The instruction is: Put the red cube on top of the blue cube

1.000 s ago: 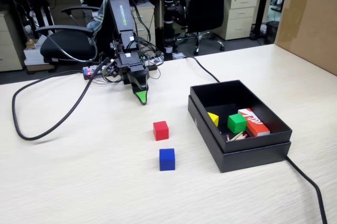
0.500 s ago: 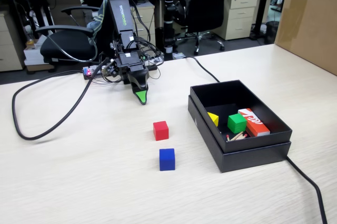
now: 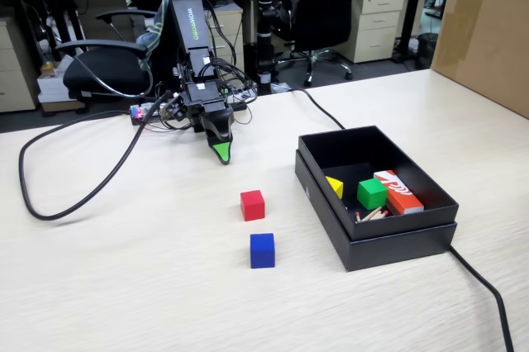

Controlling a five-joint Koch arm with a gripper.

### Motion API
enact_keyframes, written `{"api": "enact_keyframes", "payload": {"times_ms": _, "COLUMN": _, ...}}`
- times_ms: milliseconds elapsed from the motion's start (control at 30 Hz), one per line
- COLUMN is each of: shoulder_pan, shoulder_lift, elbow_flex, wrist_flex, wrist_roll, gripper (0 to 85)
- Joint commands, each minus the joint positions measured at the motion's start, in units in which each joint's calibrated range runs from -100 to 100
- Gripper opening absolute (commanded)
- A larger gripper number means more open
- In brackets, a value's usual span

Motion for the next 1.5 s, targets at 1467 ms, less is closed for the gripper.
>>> {"api": "enact_keyframes", "payload": {"times_ms": 1467, "shoulder_pan": 0.4, "shoulder_lift": -2.0, "elbow_flex": 30.1, "wrist_flex": -42.1, "wrist_roll": -0.2, "gripper": 47.3}}
